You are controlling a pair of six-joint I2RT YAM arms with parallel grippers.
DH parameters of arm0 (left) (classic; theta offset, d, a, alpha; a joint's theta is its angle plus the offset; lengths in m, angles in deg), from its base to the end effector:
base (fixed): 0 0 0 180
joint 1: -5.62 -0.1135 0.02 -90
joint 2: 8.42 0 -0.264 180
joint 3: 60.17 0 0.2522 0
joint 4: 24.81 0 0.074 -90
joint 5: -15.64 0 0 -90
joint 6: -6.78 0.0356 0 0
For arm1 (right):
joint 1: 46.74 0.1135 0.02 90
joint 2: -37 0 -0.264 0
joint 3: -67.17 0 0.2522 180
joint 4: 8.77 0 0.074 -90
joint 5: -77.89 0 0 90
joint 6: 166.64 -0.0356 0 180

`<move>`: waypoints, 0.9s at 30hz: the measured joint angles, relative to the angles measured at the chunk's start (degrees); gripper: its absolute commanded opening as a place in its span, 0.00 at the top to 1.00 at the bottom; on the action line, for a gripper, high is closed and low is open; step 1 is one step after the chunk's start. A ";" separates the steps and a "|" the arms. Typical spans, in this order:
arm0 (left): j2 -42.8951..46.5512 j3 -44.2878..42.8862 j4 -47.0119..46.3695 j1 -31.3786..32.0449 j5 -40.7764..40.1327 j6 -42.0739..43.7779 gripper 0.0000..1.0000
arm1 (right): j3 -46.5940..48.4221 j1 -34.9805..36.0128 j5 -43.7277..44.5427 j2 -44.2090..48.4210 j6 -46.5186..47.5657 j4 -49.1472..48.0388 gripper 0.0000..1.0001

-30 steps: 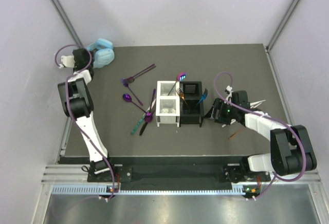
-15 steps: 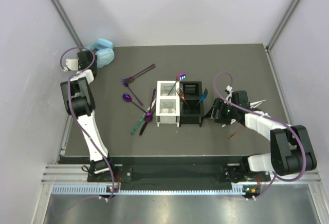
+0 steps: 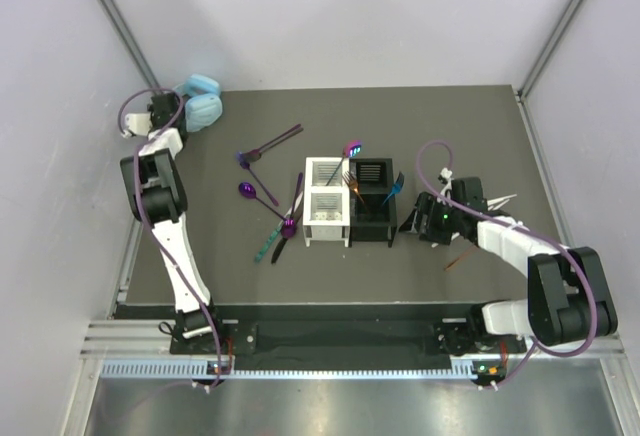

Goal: Sort the eating utensils into containers
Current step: Pick up the distractor from the corner of the board.

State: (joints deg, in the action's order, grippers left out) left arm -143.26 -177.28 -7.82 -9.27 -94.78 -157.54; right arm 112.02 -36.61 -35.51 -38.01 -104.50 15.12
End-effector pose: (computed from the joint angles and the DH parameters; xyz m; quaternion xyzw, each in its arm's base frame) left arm 0.5135 0.1494 0.1627 -0.6708 0.5630 -0.0899 0.4744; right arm 0.2263 0.0548 0.1555 0.0817 0.9299 0.2807 0.2230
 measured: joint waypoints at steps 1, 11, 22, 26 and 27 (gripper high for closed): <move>-0.68 -1.09 0.50 0.00 -0.07 -0.09 0.23 | 0.15 0.00 0.02 0.00 0.02 0.20 0.29; -4.44 -7.13 4.57 0.00 0.52 -1.22 0.37 | 0.94 0.00 0.24 0.02 0.26 0.85 0.30; -6.32 -8.31 5.40 -0.42 4.66 -0.90 1.00 | 0.94 0.00 0.44 1.20 0.28 1.86 0.30; -6.21 -7.52 4.28 -0.42 6.03 0.17 1.00 | 0.94 0.00 0.42 1.44 0.26 1.86 0.30; -5.90 -6.45 2.82 -0.39 6.25 0.37 1.00 | 0.94 0.00 0.44 1.44 0.26 1.84 0.30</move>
State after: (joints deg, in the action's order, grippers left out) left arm -149.17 -183.73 -5.01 -9.66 -88.53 -157.17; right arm 112.96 -36.61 -35.07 -36.56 -104.24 16.96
